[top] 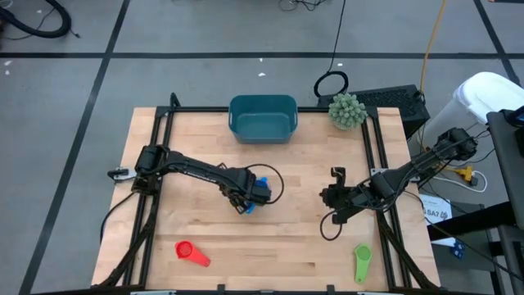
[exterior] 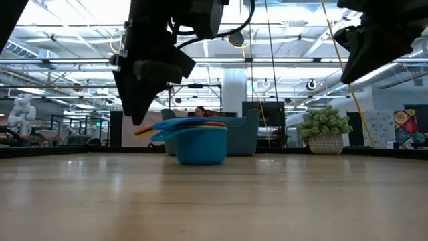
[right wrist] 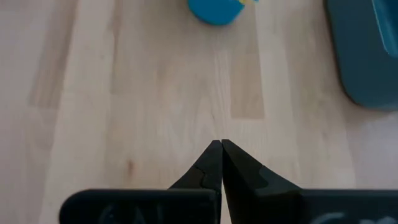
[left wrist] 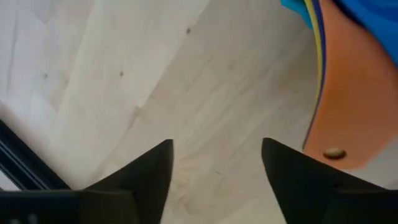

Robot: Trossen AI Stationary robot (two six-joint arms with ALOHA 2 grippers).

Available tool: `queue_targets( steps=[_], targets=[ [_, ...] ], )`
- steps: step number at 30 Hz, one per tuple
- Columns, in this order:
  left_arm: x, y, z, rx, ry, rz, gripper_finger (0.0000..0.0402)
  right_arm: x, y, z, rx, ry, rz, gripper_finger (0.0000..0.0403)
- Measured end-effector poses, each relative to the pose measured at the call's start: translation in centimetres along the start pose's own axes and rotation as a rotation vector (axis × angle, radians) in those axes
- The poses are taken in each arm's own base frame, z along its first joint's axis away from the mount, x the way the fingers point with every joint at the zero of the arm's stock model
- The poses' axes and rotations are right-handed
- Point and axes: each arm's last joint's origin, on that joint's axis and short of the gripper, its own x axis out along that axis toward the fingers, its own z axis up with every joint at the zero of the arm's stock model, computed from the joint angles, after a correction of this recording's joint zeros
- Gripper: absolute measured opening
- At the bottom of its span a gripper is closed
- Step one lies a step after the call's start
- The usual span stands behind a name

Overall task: Nest measuring cups in basket
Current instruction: Stack the blue measuring cup on top of the orange measuring cup

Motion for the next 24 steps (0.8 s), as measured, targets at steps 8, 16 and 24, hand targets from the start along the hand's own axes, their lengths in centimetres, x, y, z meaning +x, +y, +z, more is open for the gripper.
queue_targets(
  steps=[8, 16, 24],
  targets=[
    [0.0, -0.5, 0.5, 0.016, -0.056, -0.040, 0.0161, 0.1, 0.4, 0.8, -0.004, -0.063, 0.041, 0.0000],
    [-0.1, -0.8, 0.6, 0.037, -0.065, -0.080, 0.0105, 0.1, 0.4, 0.8, -0.007, -0.059, 0.062, 0.0000],
    [-0.2, -1.3, 0.5, 0.054, -0.065, -0.125, 0.0093, 0.9, 1.2, 1.5, -0.002, -0.137, 0.119, 0.0000]
  ],
)
